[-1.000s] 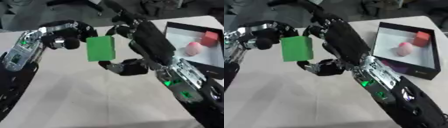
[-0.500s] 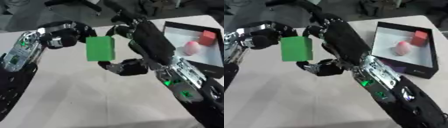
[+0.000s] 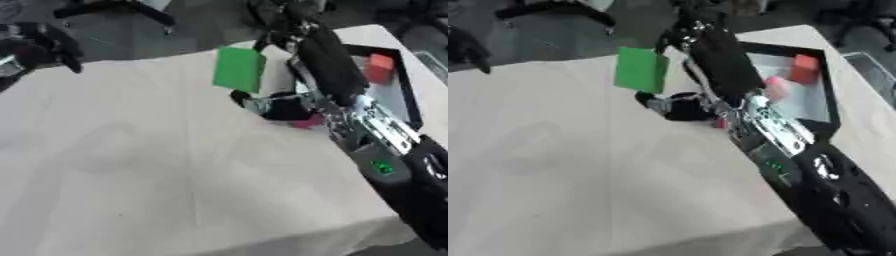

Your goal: Pick up the objects with one hand, pass them to the other hand, and then place them into the box on the other side of the table.

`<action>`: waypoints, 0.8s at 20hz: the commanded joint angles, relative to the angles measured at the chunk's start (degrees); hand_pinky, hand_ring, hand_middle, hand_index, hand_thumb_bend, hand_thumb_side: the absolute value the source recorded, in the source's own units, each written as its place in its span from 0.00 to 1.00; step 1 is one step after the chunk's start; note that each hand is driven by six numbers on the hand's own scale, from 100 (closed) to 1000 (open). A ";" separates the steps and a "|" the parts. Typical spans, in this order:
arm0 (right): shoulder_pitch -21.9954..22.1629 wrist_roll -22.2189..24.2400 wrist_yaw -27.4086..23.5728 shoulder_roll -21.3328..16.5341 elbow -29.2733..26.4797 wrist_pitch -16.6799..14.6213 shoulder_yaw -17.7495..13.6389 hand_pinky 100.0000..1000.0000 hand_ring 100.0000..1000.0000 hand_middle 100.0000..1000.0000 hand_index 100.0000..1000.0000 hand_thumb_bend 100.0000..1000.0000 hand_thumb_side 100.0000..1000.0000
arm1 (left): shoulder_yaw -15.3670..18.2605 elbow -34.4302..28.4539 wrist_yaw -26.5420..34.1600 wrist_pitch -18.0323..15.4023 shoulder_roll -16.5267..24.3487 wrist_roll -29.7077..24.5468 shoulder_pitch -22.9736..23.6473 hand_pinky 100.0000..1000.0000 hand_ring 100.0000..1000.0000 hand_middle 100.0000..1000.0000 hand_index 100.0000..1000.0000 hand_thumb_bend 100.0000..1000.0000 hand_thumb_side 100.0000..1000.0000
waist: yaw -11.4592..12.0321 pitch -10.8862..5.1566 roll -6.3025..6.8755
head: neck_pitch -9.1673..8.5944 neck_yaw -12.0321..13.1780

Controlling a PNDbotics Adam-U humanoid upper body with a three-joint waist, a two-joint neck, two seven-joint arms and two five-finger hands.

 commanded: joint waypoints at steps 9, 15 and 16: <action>-0.73 -4.17 -7.66 -6.89 31.83 12.95 -12.73 0.73 0.79 1.00 0.87 1.00 0.33 | 16.94 -15.12 -1.49 -2.31 0.57 14.74 20.44 0.64 0.55 0.56 0.68 0.40 0.55 | 3.04 -0.64 -0.06 | -0.79 -6.01; 1.44 3.36 10.28 -8.07 14.86 14.34 -17.25 0.73 0.78 1.00 0.90 0.94 0.34 | 22.01 -17.52 -2.56 -0.04 -3.36 14.82 23.67 0.64 0.54 0.55 0.68 0.40 0.55 | 3.34 -0.82 -0.68 | -0.83 -4.63; 2.16 2.69 12.26 -7.41 10.19 13.96 -17.68 0.70 0.76 1.00 0.88 0.81 0.35 | 22.40 -17.72 -2.53 0.27 -4.04 15.14 23.79 0.63 0.54 0.55 0.67 0.39 0.55 | 3.23 -0.81 -0.68 | -0.92 -2.98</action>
